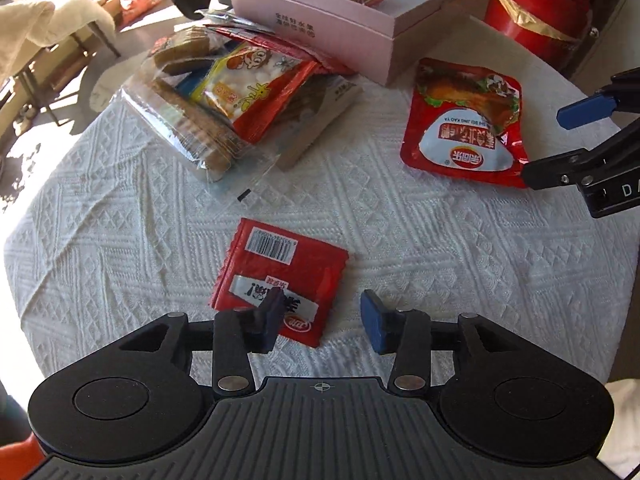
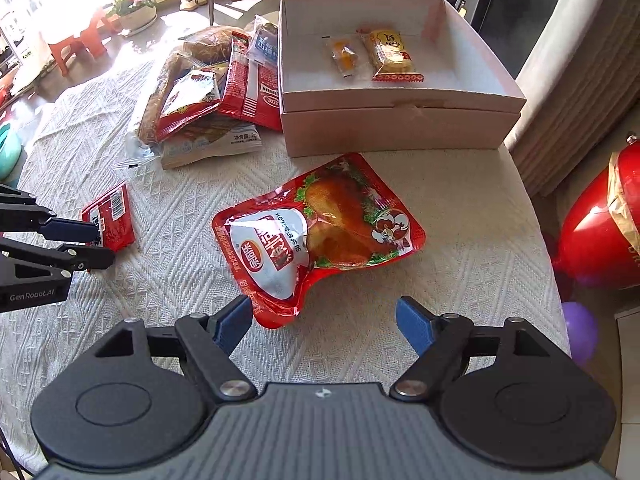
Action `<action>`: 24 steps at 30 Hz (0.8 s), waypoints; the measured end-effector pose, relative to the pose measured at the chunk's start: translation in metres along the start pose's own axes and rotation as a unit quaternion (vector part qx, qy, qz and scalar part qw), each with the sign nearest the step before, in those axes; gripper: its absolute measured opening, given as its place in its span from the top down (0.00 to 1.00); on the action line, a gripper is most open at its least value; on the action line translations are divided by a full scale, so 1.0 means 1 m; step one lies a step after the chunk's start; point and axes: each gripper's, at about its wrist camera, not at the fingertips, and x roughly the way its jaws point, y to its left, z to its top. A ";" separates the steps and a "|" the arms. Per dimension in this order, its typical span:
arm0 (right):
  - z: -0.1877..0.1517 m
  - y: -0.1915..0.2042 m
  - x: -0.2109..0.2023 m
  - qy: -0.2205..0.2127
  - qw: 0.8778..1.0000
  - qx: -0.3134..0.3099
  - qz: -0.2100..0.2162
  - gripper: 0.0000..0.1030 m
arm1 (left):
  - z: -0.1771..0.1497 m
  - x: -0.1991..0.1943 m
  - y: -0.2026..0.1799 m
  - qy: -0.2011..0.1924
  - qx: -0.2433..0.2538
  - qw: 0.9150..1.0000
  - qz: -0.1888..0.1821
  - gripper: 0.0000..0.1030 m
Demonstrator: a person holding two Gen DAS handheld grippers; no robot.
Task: Organize snacks
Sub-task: 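Grasp the small red snack packet with the left tool, then grasp the red roast duck packet with the right tool while the left tool holds the red packet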
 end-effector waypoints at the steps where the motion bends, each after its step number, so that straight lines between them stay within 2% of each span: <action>1: -0.001 -0.003 0.001 0.003 1.000 0.004 0.000 0.23 | 0.001 0.003 -0.003 0.007 0.011 1.000 -0.012 0.30; 2: -0.002 -0.005 0.002 0.005 1.000 0.007 0.000 0.23 | 0.002 0.005 -0.004 0.011 0.017 0.999 -0.025 0.23; 3: -0.003 -0.006 0.003 0.007 1.000 0.010 0.000 0.23 | 0.003 0.008 -0.006 0.015 0.021 0.999 -0.037 0.11; 4: -0.003 -0.008 0.004 0.009 1.000 0.012 0.000 0.23 | 0.004 0.011 -0.008 0.017 0.025 0.999 -0.044 0.07; 6: -0.005 -0.010 0.004 0.010 1.000 0.014 -0.001 0.23 | 0.005 0.009 -0.009 0.009 0.028 0.999 -0.040 0.11; 9: -0.005 -0.013 0.002 0.008 1.000 0.014 -0.002 0.23 | 0.010 0.003 0.008 -0.006 0.006 1.000 -0.018 0.27; 10: -0.006 -0.014 0.002 0.008 1.000 0.013 -0.002 0.23 | 0.012 0.005 0.014 -0.002 0.002 1.000 -0.009 0.27; 14: -0.008 -0.020 0.005 0.013 1.000 0.015 -0.002 0.23 | 0.023 0.017 0.037 0.016 0.006 1.000 0.001 0.25; 16: -0.009 -0.023 0.007 0.016 1.000 0.018 -0.003 0.23 | 0.030 0.023 0.052 0.020 -0.022 0.999 -0.023 0.20; 19: -0.010 -0.026 0.007 0.017 1.000 0.017 -0.002 0.23 | 0.036 0.023 0.068 0.017 -0.076 0.996 -0.043 0.20; 24: 0.007 -0.040 0.000 -0.007 0.999 0.031 0.014 0.23 | 0.031 0.020 0.076 0.018 -0.139 0.990 -0.033 0.22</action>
